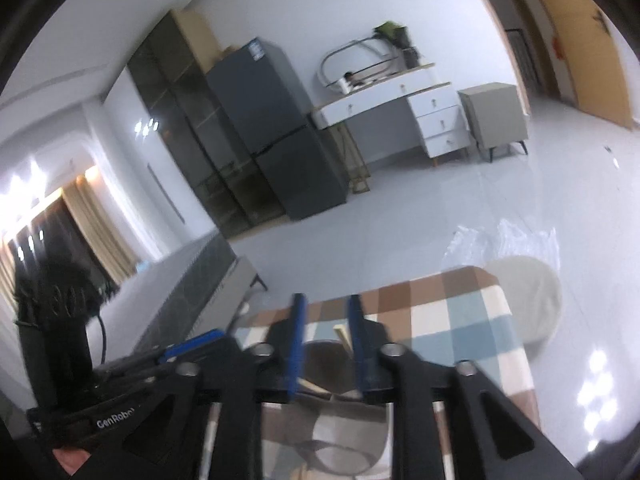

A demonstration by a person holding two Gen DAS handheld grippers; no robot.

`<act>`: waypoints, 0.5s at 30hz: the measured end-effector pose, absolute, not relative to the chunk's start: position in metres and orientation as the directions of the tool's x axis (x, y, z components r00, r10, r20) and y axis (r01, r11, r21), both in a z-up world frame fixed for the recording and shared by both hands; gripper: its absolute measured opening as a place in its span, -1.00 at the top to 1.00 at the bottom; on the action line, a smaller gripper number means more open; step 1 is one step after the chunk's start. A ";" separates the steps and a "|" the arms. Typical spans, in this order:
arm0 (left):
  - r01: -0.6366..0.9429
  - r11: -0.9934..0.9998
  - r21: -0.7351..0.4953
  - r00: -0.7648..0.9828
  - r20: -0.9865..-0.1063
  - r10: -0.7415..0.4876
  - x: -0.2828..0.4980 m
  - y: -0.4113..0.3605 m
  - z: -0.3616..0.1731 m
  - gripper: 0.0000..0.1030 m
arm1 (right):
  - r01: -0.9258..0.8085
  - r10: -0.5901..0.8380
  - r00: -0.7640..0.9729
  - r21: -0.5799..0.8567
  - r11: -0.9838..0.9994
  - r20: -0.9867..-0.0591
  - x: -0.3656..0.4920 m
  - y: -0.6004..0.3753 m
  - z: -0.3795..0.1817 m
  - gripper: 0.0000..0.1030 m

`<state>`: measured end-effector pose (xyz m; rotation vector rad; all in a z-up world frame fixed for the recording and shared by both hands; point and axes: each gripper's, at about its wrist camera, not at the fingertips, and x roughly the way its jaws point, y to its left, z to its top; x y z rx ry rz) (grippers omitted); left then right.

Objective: Organize utensils
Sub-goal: 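Lower the held chopstick into the holder and open the left tool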

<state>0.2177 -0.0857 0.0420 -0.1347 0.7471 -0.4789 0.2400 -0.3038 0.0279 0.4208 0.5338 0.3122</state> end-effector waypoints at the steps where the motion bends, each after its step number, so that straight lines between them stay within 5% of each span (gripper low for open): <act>1: 0.356 0.891 -0.282 0.647 -0.614 -0.452 0.209 -0.082 0.047 0.20 | -0.174 0.388 0.823 0.468 0.867 -0.414 0.233 -0.307 0.031 0.25; 4: 0.312 0.917 -0.248 0.679 -0.618 -0.398 0.188 -0.076 0.053 -0.06 | -0.171 0.377 0.833 0.460 0.872 -0.405 0.212 -0.312 0.039 0.21; 9: 0.200 0.965 -0.169 0.726 -0.636 -0.262 0.160 -0.069 0.070 -0.16 | -0.167 0.356 0.849 0.440 0.882 -0.390 0.174 -0.311 0.047 -0.08; 15: 0.123 0.985 -0.124 0.764 -0.621 -0.173 0.130 -0.059 0.082 -0.44 | -0.195 0.376 0.843 0.433 0.880 -0.385 0.142 -0.296 0.048 -0.16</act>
